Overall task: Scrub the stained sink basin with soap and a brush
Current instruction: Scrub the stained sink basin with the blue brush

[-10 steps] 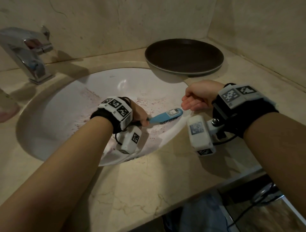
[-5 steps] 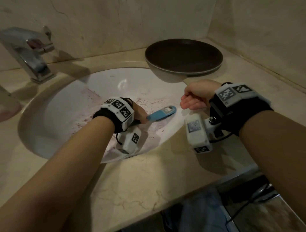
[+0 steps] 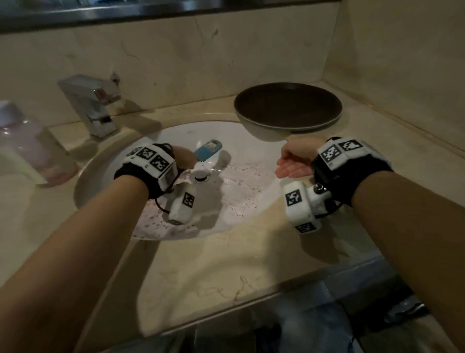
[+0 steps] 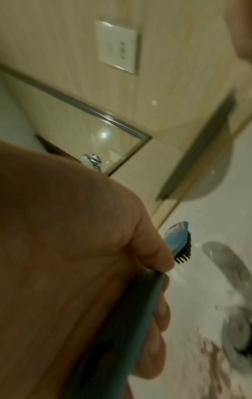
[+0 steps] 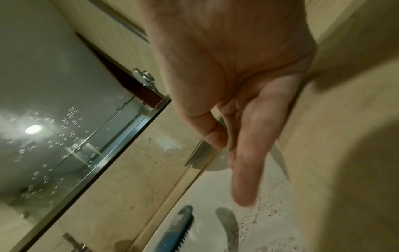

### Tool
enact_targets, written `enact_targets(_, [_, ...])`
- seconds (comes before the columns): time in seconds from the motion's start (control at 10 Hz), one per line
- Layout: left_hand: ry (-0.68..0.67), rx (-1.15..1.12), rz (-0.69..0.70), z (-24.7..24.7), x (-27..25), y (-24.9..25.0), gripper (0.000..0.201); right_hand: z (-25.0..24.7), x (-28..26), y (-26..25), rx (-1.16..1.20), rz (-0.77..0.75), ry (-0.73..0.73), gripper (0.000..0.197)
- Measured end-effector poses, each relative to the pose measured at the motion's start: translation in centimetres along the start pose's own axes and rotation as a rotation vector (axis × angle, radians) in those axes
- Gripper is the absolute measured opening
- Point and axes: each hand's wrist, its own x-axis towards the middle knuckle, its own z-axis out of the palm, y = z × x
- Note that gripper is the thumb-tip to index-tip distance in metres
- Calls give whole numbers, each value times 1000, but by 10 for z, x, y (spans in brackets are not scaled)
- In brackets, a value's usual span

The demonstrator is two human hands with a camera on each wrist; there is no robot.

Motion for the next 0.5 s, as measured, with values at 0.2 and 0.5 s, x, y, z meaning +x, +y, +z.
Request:
enact_targets(0.2, [141,-462,-17,-21,-32,1,35,18,1,-27,-12,-63,-121,29])
enact_targets(0.5, [230,-169,24,-18,-66,5,25,78,-9,-74,-98,-171,-349,45])
